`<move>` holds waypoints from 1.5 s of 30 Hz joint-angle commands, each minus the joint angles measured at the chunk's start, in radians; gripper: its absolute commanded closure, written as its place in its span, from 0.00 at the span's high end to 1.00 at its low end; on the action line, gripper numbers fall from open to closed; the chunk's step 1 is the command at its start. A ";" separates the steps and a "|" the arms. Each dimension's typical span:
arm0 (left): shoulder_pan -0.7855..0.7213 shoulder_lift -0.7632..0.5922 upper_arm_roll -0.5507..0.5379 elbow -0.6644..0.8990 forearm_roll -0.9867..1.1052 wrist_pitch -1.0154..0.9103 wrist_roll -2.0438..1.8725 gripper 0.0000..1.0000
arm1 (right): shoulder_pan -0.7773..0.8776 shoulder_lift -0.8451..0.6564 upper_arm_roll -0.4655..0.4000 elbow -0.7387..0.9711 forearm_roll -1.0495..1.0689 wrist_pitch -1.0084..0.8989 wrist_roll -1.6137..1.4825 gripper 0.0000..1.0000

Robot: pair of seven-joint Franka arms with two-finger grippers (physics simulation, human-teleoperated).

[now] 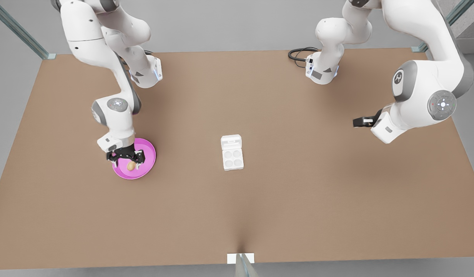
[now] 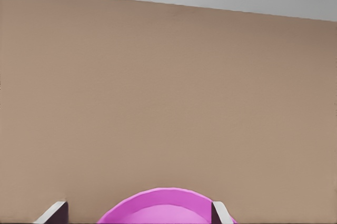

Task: Pack egg into the box and close the box lid

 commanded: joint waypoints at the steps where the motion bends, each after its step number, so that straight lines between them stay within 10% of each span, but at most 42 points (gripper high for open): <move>1: -0.001 0.000 0.000 -0.001 -0.001 0.000 0.000 1.00 | -0.003 0.008 0.000 0.001 -0.211 -0.004 0.283 1.00; 16: -0.001 -0.006 -0.005 0.002 -0.001 -0.018 -0.020 1.00 | -0.236 0.259 0.015 0.122 -0.525 0.216 0.691 0.97; 45: -0.004 0.000 -0.006 0.017 -0.001 -0.020 -0.020 1.00 | -0.288 0.278 0.161 0.117 -1.046 0.087 1.196 0.88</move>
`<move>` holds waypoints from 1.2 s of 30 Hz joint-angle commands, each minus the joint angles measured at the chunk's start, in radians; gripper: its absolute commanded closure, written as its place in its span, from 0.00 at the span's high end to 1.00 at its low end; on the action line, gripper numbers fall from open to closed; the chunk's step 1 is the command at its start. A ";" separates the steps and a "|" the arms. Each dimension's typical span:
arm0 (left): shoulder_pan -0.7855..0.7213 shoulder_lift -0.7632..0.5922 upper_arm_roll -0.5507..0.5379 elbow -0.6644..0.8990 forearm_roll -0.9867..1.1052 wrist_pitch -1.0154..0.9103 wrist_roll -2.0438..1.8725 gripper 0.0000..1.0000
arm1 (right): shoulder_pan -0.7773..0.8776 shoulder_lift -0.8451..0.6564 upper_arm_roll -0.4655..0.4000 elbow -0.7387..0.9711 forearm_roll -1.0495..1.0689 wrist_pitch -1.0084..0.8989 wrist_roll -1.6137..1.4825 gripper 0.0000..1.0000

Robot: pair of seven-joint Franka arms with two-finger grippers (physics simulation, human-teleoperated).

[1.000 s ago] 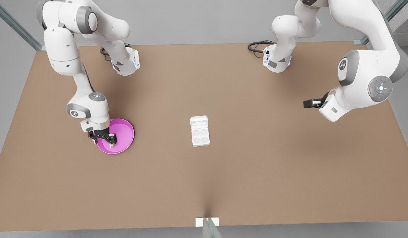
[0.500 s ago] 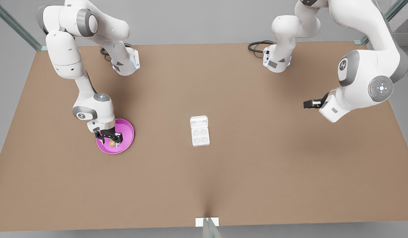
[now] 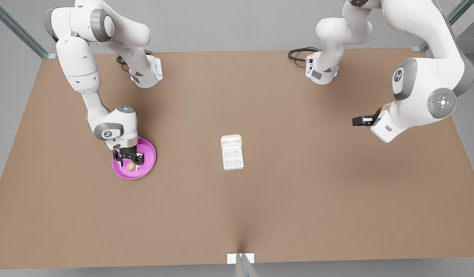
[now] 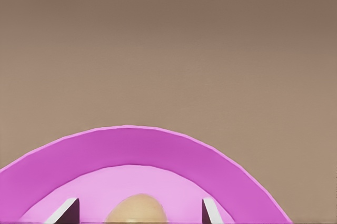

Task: Pack egg into the box and close the box lid

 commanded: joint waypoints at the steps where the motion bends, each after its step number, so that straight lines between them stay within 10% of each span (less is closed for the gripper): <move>1: 0.000 0.000 0.000 -0.001 0.000 -0.001 0.000 1.00 | -0.005 0.002 0.003 0.000 -0.002 -0.001 0.001 0.88; 27: -0.003 0.003 0.000 0.004 0.000 -0.010 0.000 1.00 | -0.022 0.007 0.027 0.006 -0.062 0.004 0.041 0.52; 36: -0.003 0.003 0.000 0.002 0.000 -0.010 0.000 1.00 | -0.002 -0.022 0.029 0.075 -0.005 0.065 0.025 0.56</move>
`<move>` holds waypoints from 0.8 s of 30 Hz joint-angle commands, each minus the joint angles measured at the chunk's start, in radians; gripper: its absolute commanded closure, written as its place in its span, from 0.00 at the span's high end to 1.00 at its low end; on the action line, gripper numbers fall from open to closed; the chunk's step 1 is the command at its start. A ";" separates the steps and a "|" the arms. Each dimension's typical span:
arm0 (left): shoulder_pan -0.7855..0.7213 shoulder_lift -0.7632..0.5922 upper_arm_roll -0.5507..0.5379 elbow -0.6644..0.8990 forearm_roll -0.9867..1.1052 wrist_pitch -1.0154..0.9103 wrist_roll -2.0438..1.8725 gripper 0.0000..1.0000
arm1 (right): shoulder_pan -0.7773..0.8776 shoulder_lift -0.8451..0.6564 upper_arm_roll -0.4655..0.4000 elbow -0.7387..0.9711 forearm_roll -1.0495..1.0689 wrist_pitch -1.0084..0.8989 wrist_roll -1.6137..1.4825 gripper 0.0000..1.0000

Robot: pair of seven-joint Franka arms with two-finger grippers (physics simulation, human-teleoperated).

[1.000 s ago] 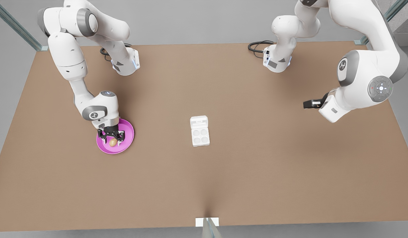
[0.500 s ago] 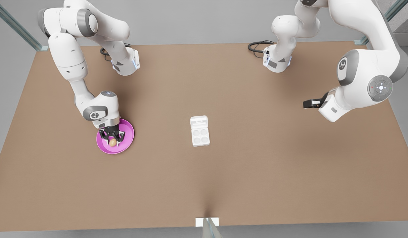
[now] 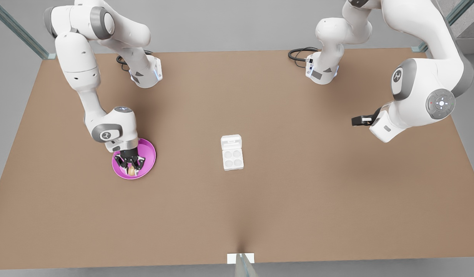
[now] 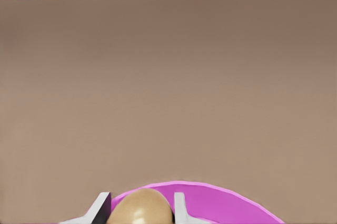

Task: Pack egg into the box and close the box lid

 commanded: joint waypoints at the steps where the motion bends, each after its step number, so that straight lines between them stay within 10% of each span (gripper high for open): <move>1: -0.001 0.000 0.000 0.001 0.000 0.000 0.000 1.00 | 0.000 -0.003 0.007 0.002 0.016 0.000 0.001 0.55; 12: -0.003 0.000 -0.006 0.001 0.000 -0.008 0.000 1.00 | 0.014 -0.071 0.326 -0.121 0.862 -0.319 -0.082 0.48; 18: -0.003 0.000 -0.006 0.002 0.000 -0.008 0.000 1.00 | 0.031 -0.060 0.421 0.111 1.604 -0.600 -0.605 0.48; 24: -0.003 0.000 -0.006 0.001 0.000 -0.008 0.000 1.00 | 0.212 0.069 0.422 0.477 1.917 -0.780 -0.641 0.47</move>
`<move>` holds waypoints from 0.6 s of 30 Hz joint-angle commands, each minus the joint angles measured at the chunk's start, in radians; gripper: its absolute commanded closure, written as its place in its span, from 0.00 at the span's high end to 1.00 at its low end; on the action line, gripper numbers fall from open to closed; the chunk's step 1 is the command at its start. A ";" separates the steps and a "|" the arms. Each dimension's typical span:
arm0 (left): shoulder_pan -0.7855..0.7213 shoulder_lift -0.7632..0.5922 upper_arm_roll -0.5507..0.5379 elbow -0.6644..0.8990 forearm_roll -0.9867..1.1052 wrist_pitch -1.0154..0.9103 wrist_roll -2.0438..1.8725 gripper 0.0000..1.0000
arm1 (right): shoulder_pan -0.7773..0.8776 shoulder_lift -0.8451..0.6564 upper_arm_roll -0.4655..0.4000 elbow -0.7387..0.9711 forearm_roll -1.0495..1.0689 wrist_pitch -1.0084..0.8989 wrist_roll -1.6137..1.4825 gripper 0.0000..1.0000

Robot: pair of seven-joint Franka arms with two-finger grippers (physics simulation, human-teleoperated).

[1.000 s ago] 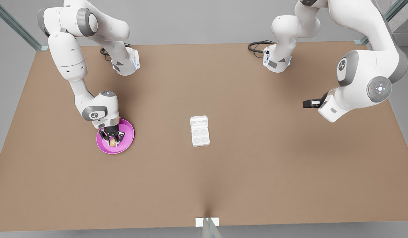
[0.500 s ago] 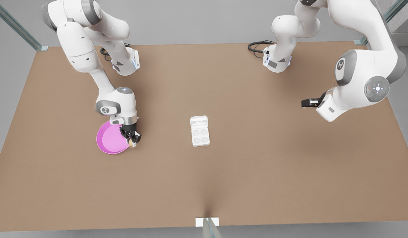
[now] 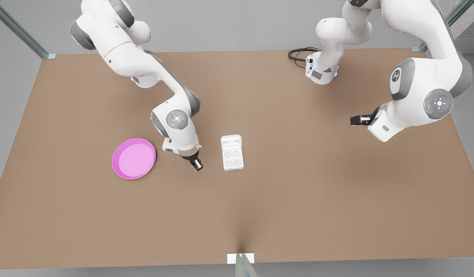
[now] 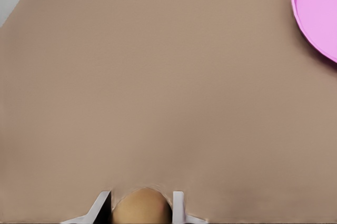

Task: Pack egg into the box and close the box lid

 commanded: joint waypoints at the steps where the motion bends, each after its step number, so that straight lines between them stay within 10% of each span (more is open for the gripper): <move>1: 0.000 0.000 0.000 0.000 0.000 0.000 0.000 1.00 | 0.005 0.010 0.000 0.023 0.004 -0.004 0.002 0.47; 18: 0.000 0.001 -0.002 0.000 0.000 -0.026 0.000 1.00 | 0.096 0.234 0.103 0.138 -0.126 0.039 0.072 0.48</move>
